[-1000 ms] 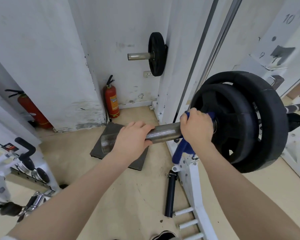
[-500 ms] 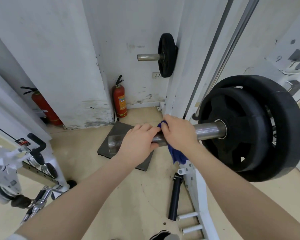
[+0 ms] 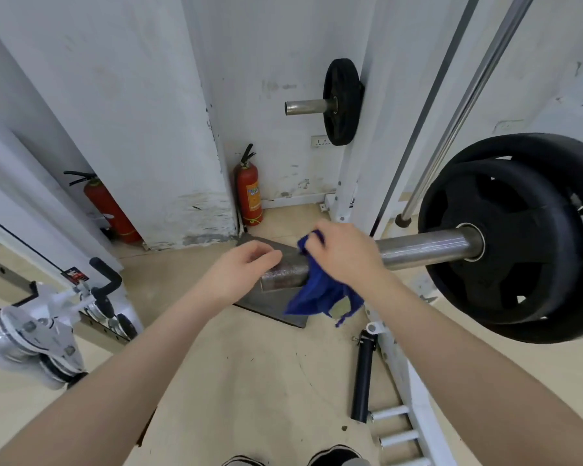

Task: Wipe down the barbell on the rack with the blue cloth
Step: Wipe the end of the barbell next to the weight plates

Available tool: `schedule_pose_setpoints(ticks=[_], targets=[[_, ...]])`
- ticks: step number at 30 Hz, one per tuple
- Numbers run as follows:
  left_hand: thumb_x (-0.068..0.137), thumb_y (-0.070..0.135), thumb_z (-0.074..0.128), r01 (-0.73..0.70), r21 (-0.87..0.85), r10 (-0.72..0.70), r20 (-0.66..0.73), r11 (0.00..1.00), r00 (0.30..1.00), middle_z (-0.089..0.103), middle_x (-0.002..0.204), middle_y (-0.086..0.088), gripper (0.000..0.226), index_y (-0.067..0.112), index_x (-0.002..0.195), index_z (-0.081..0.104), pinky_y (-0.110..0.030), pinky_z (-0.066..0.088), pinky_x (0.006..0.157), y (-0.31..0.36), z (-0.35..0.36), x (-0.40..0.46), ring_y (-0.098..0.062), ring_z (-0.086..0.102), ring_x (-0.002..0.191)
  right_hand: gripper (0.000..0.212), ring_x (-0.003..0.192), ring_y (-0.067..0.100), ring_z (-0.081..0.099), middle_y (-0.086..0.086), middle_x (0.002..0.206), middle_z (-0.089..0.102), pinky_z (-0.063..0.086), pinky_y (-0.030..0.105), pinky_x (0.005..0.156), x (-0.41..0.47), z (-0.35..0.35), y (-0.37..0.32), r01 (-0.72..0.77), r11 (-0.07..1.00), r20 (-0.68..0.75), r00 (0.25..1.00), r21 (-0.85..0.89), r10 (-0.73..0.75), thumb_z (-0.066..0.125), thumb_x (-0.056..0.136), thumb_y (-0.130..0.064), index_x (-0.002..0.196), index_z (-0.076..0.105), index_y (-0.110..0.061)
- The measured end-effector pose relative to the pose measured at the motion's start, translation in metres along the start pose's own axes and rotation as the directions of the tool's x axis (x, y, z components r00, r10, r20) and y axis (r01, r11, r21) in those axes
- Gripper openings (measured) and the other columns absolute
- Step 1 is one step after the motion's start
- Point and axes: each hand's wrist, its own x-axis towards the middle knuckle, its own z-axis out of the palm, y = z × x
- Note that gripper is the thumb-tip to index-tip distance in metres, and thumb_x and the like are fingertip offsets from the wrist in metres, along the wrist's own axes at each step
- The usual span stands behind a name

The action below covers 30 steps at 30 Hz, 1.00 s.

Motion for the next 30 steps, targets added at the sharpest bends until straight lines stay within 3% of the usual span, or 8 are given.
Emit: schedule_pose_setpoints(ticks=[4, 8, 11, 14, 17, 23, 27, 30], targets=[[0.093, 0.022, 0.052, 0.048, -0.315, -0.031, 0.058, 0.948, 0.998, 0.062, 0.102, 0.005, 0.014, 0.023, 0.104, 0.060, -0.033, 0.047, 0.091, -0.014, -0.002, -0.003, -0.015, 0.059, 0.098, 0.030, 0.076, 0.030, 0.060, 0.007, 0.076, 0.060, 0.042, 0.032, 0.060, 0.001, -0.002, -0.006, -0.292, 0.954, -0.159, 0.941, 0.069, 0.299, 0.035, 0.093, -0.031, 0.080, 0.054, -0.012], [0.084, 0.008, 0.064, -0.002, -0.438, 0.046, 0.089, 0.899, 0.995, 0.062, 0.105, -0.001, 0.027, 0.024, 0.104, 0.056, -0.032, 0.049, 0.087, -0.031, -0.003, -0.003, -0.016, 0.059, 0.096, 0.033, 0.074, 0.029, 0.062, 0.007, 0.080, 0.066, 0.045, 0.035, 0.070, -0.020, 0.034, -0.075, -0.045, 0.996, -0.248, 0.969, -0.083, 0.023, 0.033, 0.093, -0.030, 0.090, 0.061, -0.012], [0.082, 0.012, 0.068, -0.036, -0.428, 0.082, 0.089, 0.903, 0.993, 0.064, 0.105, 0.001, 0.037, 0.027, 0.111, 0.051, -0.034, 0.051, 0.086, -0.037, -0.005, -0.001, -0.011, 0.063, 0.091, 0.034, 0.070, 0.024, 0.063, 0.001, 0.075, 0.066, 0.047, 0.037, 0.082, -0.023, 0.040, -0.071, 0.078, 0.990, -0.269, 0.957, -0.118, -0.107, 0.031, 0.087, -0.030, 0.084, 0.062, -0.016], [0.087, 0.011, 0.062, -0.035, -0.382, 0.082, 0.108, 0.923, 0.991, 0.061, 0.103, 0.010, 0.046, 0.024, 0.126, 0.043, -0.034, 0.050, 0.089, -0.035, -0.007, 0.000, -0.007, 0.061, 0.094, 0.029, 0.078, 0.024, 0.060, 0.001, 0.078, 0.066, 0.032, 0.042, 0.104, -0.018, 0.027, -0.036, -0.130, 0.990, -0.305, 0.946, -0.054, 0.108, 0.032, 0.094, -0.026, 0.094, 0.059, -0.015], [0.088, 0.014, 0.060, -0.044, -0.345, 0.083, 0.100, 0.938, 0.991, 0.056, 0.102, 0.015, 0.041, 0.025, 0.124, 0.045, -0.032, 0.051, 0.089, -0.034, -0.007, -0.002, -0.004, 0.059, 0.094, 0.028, 0.075, 0.024, 0.054, 0.005, 0.082, 0.066, 0.040, 0.040, 0.091, -0.017, 0.033, -0.037, -0.254, 0.966, -0.417, 0.874, 0.048, 0.251, 0.036, 0.096, -0.025, 0.096, 0.060, -0.011], [0.090, 0.016, 0.059, -0.091, -0.316, 0.128, 0.097, 0.944, 0.987, 0.059, 0.102, 0.013, 0.024, 0.031, 0.109, 0.054, -0.029, 0.050, 0.087, -0.036, -0.006, -0.003, -0.005, 0.059, 0.095, 0.016, 0.083, 0.029, 0.059, 0.006, 0.092, 0.066, 0.047, 0.036, 0.080, -0.031, 0.055, -0.045, 0.032, 0.991, -0.471, 0.877, -0.131, -0.091, 0.055, 0.083, -0.010, 0.097, 0.063, -0.011], [0.088, 0.019, 0.061, -0.090, -0.312, 0.121, 0.082, 0.946, 0.989, 0.061, 0.105, 0.011, 0.026, 0.026, 0.113, 0.056, -0.035, 0.047, 0.096, -0.040, -0.005, -0.002, -0.010, 0.059, 0.102, 0.019, 0.099, 0.035, 0.054, 0.013, 0.107, 0.063, 0.037, 0.042, 0.094, -0.028, 0.036, 0.003, -0.254, 0.967, -0.512, 0.830, 0.009, 0.223, 0.049, 0.092, -0.006, 0.106, 0.061, -0.007], [0.088, 0.020, 0.062, -0.073, -0.327, 0.103, 0.073, 0.942, 0.992, 0.061, 0.111, 0.007, 0.031, 0.028, 0.117, 0.055, -0.036, 0.046, 0.097, -0.041, -0.005, -0.002, -0.011, 0.059, 0.103, 0.025, 0.104, 0.034, 0.052, 0.015, 0.112, 0.060, 0.035, 0.041, 0.100, -0.032, 0.043, -0.004, -0.275, 0.961, -0.489, 0.838, 0.008, 0.244, 0.055, 0.085, 0.001, 0.109, 0.060, -0.004]])
